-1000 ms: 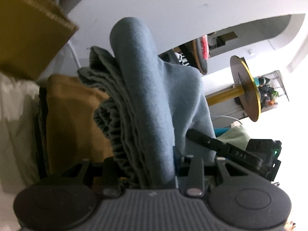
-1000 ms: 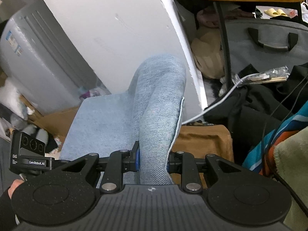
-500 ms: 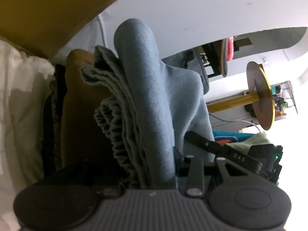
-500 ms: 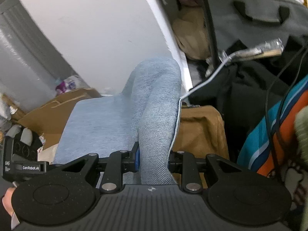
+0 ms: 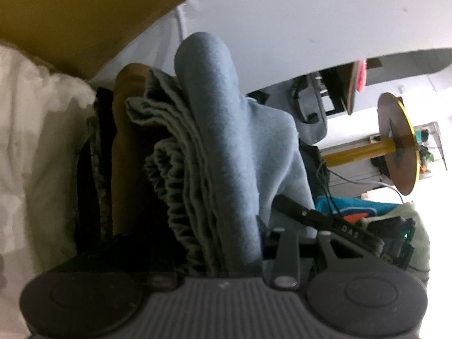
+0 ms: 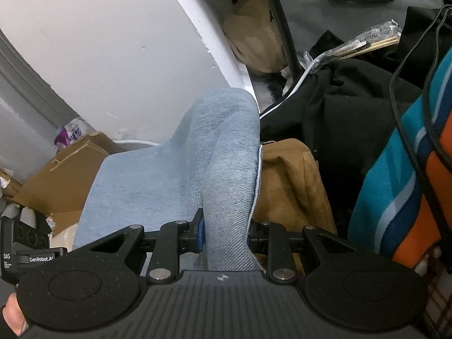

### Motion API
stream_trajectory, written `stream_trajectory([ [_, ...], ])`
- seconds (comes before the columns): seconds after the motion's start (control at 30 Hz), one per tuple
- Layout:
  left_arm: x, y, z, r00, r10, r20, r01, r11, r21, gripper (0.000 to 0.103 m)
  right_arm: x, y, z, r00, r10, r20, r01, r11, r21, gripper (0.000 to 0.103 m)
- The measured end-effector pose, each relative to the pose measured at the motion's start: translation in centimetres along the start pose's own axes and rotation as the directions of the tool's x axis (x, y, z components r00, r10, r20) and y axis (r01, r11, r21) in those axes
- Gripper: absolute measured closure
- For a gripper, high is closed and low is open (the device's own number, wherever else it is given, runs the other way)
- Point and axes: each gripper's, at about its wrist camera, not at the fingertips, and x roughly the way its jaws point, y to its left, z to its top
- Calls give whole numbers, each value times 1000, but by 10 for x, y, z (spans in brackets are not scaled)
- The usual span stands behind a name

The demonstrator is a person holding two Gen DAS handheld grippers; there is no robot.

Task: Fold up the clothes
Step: 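Lower the jeans onto the clothes pile and open the left gripper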

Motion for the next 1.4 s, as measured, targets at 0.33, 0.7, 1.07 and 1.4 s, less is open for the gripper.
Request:
stream_trajectory([
  [0.33, -52, -22, 13, 983, 173, -59, -163, 976, 141, 59, 5, -3, -1, 1000, -5, -8, 5, 1000, -3, 77],
  [0.7, -74, -88, 33, 949, 313, -36, -280, 891, 358, 63, 0, 0, 1, 1000, 0, -27, -1, 999, -34, 77],
  [1.07, -9, -102, 19, 881, 469, -60, -358, 745, 563, 73, -1, 1, 0, 1000, -7, -25, 6, 999, -51, 74],
  [1.4, 12, -74, 15, 820, 570, -62, -428, 680, 595, 79, -7, 5, -4, 999, -49, -19, 47, 991, -126, 62],
])
